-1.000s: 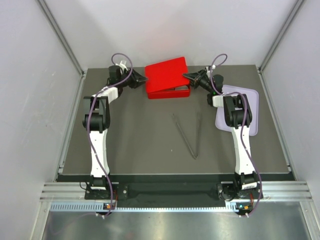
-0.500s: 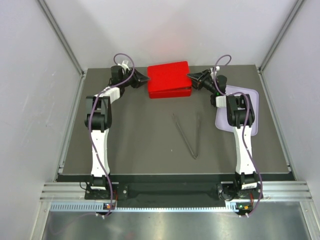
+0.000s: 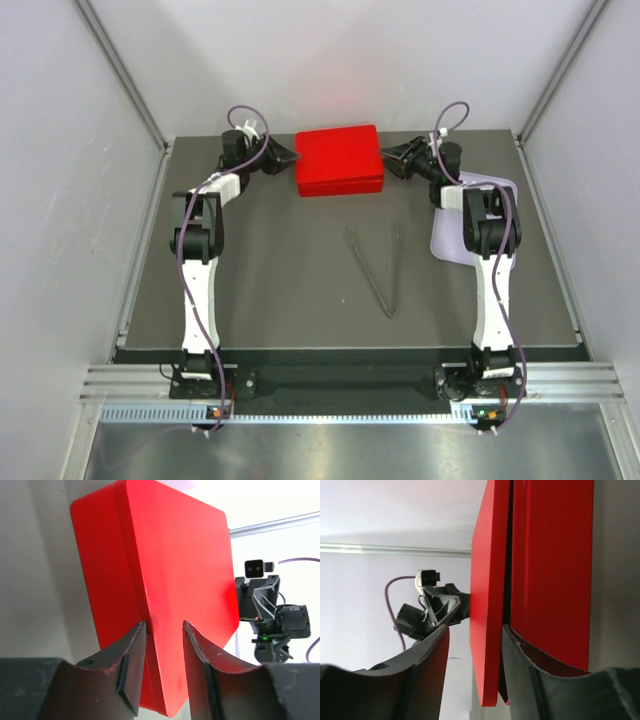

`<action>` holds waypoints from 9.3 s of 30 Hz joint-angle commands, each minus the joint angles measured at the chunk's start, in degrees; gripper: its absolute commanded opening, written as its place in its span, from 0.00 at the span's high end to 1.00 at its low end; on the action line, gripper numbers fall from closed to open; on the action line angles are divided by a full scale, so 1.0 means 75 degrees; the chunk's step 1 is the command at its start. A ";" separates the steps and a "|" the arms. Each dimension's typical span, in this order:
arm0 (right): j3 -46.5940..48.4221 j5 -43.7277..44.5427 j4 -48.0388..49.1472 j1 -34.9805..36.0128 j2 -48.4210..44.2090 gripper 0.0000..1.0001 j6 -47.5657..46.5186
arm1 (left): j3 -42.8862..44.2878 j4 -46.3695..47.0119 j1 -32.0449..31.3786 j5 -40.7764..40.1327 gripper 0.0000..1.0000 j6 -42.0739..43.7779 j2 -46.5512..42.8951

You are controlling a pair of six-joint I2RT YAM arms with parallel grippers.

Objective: Pack the chocolate

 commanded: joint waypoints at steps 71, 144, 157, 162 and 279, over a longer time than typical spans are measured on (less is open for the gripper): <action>-0.0197 0.2443 -0.6593 0.0523 -0.1742 0.73 -0.4792 | -0.0118 -0.0447 -0.0241 0.0168 0.58 0.0482 -0.0858; -0.0806 0.1704 -0.5422 0.0218 -0.1859 0.64 -0.4428 | 0.1242 -0.4057 -0.0687 -0.2717 1.00 0.2380 -0.0706; -0.0759 0.1633 -0.5328 0.0218 -0.1917 0.53 -0.4405 | 0.1628 -0.3986 -0.0804 -0.2199 1.00 0.2157 -0.0470; -0.0700 0.1552 -0.5234 0.0218 -0.1940 0.50 -0.4416 | 0.1640 -0.3916 -0.0815 -0.2094 1.00 0.2145 -0.0600; 0.2478 -0.0301 -0.3909 0.0113 -0.0797 0.93 -0.3418 | 0.1746 -0.3962 -0.1530 -0.2515 1.00 0.2719 -0.1032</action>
